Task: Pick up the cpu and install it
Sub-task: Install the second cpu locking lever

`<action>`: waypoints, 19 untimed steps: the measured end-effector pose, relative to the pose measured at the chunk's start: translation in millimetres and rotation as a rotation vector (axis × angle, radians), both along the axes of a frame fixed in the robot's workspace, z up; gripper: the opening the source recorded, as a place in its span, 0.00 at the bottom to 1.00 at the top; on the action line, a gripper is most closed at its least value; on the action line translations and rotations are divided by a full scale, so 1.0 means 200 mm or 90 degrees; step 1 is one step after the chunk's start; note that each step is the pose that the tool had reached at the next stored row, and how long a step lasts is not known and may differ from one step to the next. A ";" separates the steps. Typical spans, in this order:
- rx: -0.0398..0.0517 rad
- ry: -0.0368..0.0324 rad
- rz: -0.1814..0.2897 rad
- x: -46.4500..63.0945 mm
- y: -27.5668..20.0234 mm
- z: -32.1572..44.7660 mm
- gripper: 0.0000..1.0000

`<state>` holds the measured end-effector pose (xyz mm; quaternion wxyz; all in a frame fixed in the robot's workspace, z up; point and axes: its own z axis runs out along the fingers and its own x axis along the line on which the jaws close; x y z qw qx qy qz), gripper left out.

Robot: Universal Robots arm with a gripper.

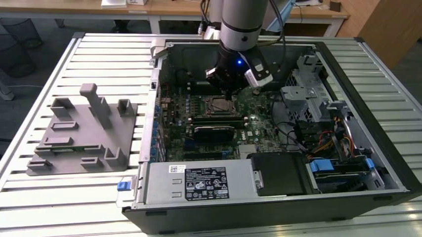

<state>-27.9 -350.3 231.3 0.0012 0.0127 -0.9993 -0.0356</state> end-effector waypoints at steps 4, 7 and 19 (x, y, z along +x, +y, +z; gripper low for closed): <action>0.0000 0.0055 0.000 0.00 -0.004 0.011 0.11; 0.0001 0.0059 0.000 0.00 -0.025 0.012 0.11; 0.0004 0.0305 0.000 0.01 -0.125 0.009 0.11</action>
